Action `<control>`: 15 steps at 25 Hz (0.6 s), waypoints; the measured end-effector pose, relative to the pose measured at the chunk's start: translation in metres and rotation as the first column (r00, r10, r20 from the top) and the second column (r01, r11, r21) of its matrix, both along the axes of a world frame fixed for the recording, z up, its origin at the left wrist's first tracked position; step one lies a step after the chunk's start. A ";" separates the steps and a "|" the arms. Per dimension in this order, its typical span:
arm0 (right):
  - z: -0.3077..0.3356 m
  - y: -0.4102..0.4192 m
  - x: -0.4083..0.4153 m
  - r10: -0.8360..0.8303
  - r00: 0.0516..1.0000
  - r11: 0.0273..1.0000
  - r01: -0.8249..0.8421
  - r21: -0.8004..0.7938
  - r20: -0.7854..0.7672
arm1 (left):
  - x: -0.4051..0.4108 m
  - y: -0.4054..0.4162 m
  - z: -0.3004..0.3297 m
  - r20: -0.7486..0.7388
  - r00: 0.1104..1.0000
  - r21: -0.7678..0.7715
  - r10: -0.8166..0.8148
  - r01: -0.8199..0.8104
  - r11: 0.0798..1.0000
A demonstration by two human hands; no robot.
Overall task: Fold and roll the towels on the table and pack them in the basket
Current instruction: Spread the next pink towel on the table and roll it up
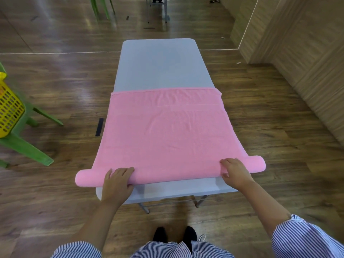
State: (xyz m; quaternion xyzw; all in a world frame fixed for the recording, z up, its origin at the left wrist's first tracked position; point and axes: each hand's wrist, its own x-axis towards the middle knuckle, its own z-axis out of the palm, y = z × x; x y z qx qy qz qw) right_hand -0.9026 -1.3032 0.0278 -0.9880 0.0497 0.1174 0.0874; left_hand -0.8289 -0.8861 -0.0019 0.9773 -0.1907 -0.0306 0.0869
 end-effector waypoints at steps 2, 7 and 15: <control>0.004 -0.002 0.003 -0.019 1.000 1.000 0.019 -0.017 -0.023 | 0.004 0.002 0.003 0.007 1.000 -0.005 -0.027 0.027 1.000; 0.009 -0.005 0.009 -0.017 0.995 0.999 0.020 0.034 -0.095 | 0.017 0.004 0.011 0.037 0.997 -0.045 -0.070 0.072 0.996; -0.006 -0.007 -0.005 -0.200 0.977 0.979 0.195 0.063 0.078 | 0.015 -0.004 0.007 0.072 0.993 -0.123 -0.092 0.100 0.987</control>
